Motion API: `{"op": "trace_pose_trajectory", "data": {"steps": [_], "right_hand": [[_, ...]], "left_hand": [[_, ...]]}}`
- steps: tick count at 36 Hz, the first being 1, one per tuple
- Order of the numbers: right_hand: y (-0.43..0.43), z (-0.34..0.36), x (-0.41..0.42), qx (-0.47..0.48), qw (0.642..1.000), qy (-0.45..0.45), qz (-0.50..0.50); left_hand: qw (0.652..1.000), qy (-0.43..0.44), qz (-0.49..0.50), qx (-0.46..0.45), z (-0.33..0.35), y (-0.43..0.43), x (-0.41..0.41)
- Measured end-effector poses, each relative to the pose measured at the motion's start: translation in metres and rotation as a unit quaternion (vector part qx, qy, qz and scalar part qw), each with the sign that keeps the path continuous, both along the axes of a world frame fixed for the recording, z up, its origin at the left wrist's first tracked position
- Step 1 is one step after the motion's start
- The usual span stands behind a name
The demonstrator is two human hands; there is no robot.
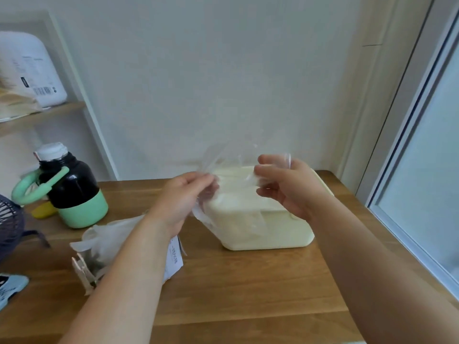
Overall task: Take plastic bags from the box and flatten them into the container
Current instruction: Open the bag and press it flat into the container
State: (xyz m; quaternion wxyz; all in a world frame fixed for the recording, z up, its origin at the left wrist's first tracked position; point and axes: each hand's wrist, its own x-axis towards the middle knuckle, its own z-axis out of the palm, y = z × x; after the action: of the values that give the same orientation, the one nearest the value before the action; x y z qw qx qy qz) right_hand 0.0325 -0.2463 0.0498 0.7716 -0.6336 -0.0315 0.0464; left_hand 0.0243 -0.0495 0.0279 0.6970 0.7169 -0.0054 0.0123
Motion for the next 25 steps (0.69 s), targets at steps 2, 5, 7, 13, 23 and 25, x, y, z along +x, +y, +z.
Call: {"op": "trace_pose_trajectory", "data": {"steps": [2,5,7,13,23,25], "right_hand": [[-0.002,-0.001,0.000,0.027,0.999,0.017,0.020],[-0.003,-0.005,0.003,0.088,0.995,0.036,0.037],[-0.005,-0.010,0.006,0.085,0.993,0.056,0.054],[0.003,-0.022,0.002,0.029,0.989,0.058,0.133],[-0.004,-0.016,0.020,0.200,0.978,0.022,-0.047],[-0.001,-0.015,0.026,0.169,0.981,0.026,-0.089]], "left_hand": [[0.999,-0.007,0.041,-0.033,-0.002,0.001,0.007],[0.996,-0.017,0.073,-0.044,-0.006,-0.002,0.011],[0.994,-0.023,0.090,-0.059,-0.009,-0.007,0.013],[0.985,-0.038,0.124,-0.110,-0.011,-0.022,0.011],[0.970,0.036,0.118,-0.211,-0.011,-0.025,0.015],[0.968,0.059,0.133,-0.203,-0.012,-0.025,0.016]]}}
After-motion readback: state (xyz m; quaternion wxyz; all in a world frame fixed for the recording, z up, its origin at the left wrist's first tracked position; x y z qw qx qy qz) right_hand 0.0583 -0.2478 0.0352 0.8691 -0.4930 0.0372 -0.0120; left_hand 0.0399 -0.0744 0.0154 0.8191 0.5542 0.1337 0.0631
